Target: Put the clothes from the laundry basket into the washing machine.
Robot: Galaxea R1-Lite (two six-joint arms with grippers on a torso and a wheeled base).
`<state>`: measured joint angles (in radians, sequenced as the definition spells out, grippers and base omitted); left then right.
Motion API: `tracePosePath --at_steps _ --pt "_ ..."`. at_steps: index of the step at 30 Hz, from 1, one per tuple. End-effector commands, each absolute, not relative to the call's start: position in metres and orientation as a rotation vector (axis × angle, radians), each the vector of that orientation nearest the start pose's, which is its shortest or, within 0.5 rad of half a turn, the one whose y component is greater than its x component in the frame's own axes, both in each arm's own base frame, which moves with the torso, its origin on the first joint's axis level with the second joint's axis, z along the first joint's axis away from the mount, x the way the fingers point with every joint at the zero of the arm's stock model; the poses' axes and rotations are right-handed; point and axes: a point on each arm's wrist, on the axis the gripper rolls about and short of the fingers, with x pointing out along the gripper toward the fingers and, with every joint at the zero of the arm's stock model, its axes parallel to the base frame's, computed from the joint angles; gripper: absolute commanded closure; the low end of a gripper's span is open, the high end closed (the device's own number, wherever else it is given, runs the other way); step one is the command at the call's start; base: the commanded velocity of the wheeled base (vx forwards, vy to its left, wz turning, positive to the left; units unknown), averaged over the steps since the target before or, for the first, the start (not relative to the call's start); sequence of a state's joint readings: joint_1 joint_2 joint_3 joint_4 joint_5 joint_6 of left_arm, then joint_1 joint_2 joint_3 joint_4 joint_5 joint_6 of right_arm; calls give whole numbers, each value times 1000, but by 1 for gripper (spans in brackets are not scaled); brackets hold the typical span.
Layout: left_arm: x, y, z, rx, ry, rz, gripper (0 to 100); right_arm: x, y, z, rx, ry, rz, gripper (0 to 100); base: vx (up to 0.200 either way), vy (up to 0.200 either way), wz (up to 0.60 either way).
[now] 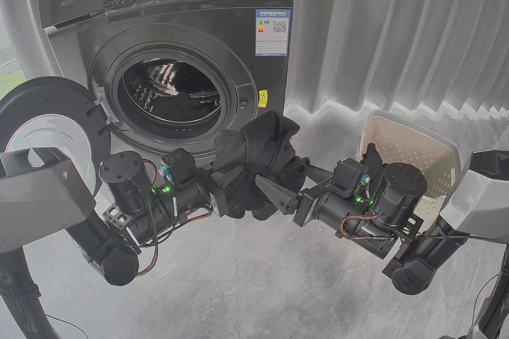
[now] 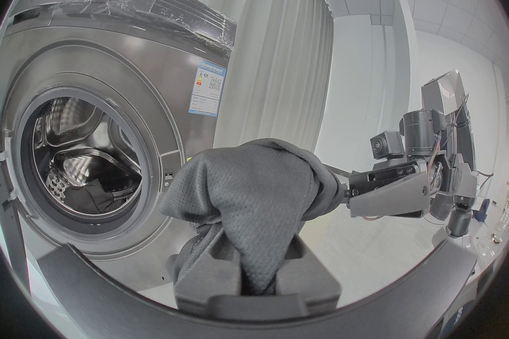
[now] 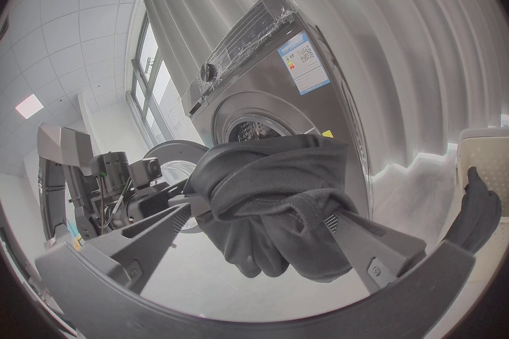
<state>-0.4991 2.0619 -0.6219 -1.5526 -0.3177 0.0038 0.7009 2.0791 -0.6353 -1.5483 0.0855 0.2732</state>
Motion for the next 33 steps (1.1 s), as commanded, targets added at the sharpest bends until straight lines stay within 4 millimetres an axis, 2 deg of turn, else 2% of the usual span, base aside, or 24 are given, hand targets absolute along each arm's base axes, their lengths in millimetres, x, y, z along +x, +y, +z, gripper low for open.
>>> tracePosePath --at_steps 1,4,7,11,15,21,30,33 --pt "288 -163 119 -10 -126 -803 100 249 216 118 289 3 805 0 0 0 0" --pt "284 -158 117 -23 -100 -772 100 238 208 135 297 -37 813 0 0 0 0" --pt "281 -151 112 -24 -69 -741 100 235 198 145 283 -76 798 0 0 0 0" --pt "271 -142 115 -73 -38 -666 100 236 185 153 272 -110 770 0 0 0 0" --pt "260 -131 123 -83 -49 -630 100 234 175 155 269 -112 761 0 0 0 0" --pt "254 -117 132 -96 -71 -428 100 236 168 161 271 -133 746 0 0 0 0" --pt "252 -107 120 -70 -23 -377 100 235 163 167 274 -154 737 0 0 0 0" --pt "253 -102 122 -81 -27 -368 100 235 164 166 273 -150 737 0 0 0 0"
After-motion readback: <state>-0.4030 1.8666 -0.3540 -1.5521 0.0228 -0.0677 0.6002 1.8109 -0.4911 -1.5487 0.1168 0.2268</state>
